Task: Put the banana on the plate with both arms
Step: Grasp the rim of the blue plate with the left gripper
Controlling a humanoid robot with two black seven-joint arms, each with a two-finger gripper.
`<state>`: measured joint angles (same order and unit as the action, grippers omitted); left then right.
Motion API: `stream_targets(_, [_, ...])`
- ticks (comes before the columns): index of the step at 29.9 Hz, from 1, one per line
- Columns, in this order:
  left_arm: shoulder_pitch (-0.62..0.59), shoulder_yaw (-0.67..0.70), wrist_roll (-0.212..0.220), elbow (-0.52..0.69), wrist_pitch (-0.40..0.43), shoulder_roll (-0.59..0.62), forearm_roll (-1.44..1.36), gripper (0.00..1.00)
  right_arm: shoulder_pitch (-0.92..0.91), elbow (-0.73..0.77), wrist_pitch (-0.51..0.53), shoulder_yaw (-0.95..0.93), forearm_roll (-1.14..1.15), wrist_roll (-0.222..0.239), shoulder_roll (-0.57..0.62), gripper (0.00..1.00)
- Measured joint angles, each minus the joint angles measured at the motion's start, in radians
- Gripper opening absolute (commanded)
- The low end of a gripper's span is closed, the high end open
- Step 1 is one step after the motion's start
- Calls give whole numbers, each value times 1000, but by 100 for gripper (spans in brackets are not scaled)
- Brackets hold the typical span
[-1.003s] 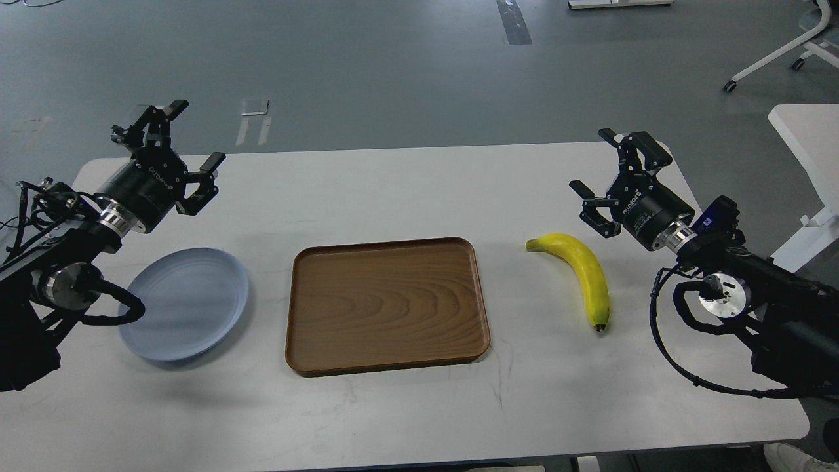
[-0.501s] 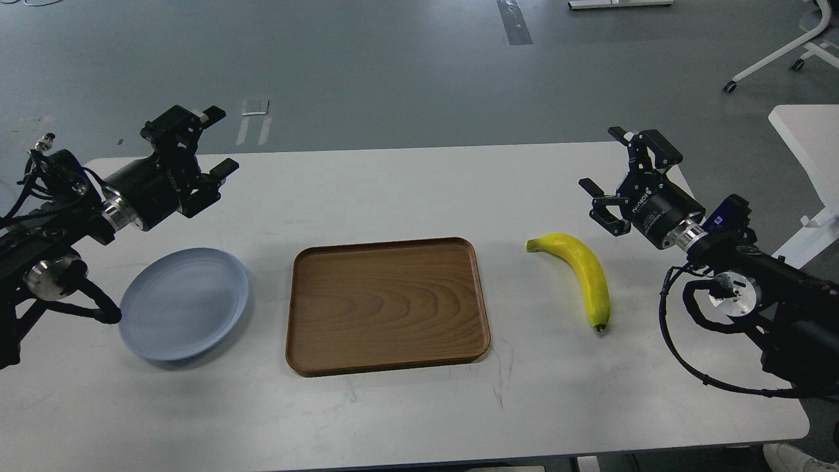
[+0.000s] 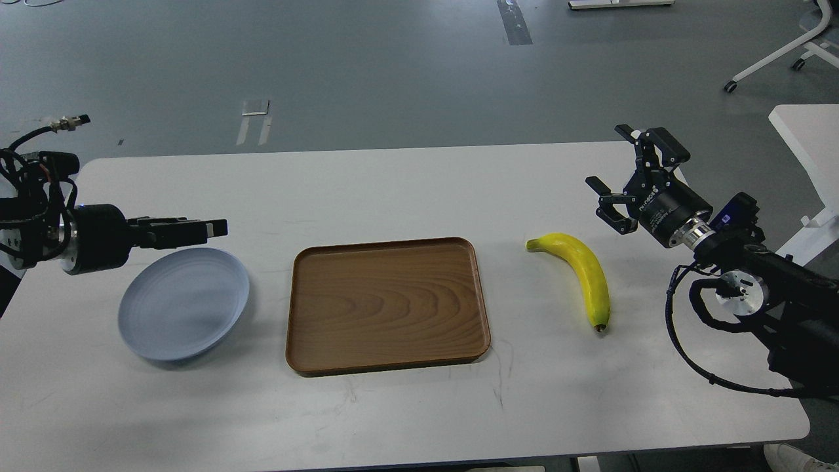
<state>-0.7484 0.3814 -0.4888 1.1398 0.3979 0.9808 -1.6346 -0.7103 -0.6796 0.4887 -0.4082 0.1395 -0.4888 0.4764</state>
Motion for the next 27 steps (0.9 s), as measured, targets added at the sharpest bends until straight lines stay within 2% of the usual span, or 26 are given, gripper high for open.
stream_targets(5, [0, -123, 0, -136, -143, 20, -107, 98, 1, -1, 0, 0, 0, 0, 2, 100])
stream_targets(7, [-1, -173, 0, -202, -167, 17, -109, 98, 1, -1, 0, 0, 0, 0, 2, 100])
stream_targets(11, [-2, -221, 0, -296, -174, -9, -69, 98, 2, -2, 0, -1, 0, 0, 3, 100])
stream_targets(20, [14, -262, 0, -317, -166, -46, 65, 97, 2, -2, 0, -1, 0, 0, 4, 100])
stream_targets(27, [31, -281, 0, -413, -165, -106, 76, 95, 2, -1, 0, -3, 0, 0, 4, 100])
